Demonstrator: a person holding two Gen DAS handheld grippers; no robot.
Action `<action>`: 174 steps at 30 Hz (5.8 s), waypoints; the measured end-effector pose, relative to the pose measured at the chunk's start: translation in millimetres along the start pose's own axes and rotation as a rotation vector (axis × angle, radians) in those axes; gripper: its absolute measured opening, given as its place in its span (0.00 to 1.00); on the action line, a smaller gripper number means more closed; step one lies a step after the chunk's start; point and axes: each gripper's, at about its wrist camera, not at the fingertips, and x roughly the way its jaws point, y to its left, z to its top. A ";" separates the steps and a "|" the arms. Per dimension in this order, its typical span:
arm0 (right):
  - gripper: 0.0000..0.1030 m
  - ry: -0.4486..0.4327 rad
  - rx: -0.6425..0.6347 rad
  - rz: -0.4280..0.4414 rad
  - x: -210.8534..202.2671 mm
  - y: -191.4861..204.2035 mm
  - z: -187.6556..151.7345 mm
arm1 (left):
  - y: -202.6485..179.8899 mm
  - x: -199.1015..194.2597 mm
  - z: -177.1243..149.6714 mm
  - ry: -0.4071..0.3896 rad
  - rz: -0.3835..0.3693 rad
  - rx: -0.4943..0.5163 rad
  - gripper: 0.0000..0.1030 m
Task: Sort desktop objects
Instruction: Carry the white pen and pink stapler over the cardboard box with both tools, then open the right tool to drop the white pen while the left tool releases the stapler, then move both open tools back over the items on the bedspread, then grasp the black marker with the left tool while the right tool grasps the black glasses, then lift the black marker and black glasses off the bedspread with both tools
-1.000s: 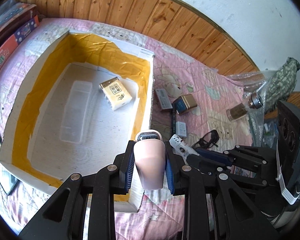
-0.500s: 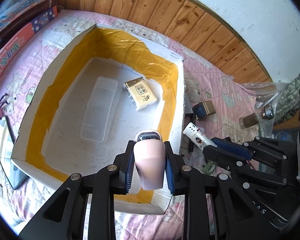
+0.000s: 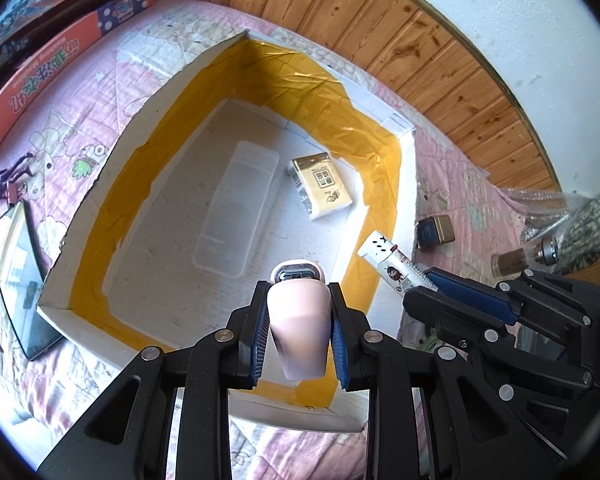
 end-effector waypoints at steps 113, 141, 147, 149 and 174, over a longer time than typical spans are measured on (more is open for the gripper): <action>0.35 -0.125 0.862 0.068 -26.2 -179.3 -218.6 | -170.7 73.6 -30.7 0.204 0.000 0.475 0.43; 0.50 -0.018 1.042 -0.057 50.6 -264.4 -226.7 | -207.8 226.0 12.3 0.235 0.149 0.465 0.36; 0.18 0.002 0.887 -0.109 56.9 -251.1 -204.6 | -196.8 213.3 4.3 0.230 0.158 0.488 0.14; 0.16 -0.001 0.901 -0.096 52.9 -250.7 -209.6 | -186.6 204.8 1.1 0.247 0.146 0.457 0.14; 0.15 -0.134 0.919 -0.018 10.9 -230.7 -227.4 | -177.4 139.6 -20.4 0.184 0.017 0.436 0.14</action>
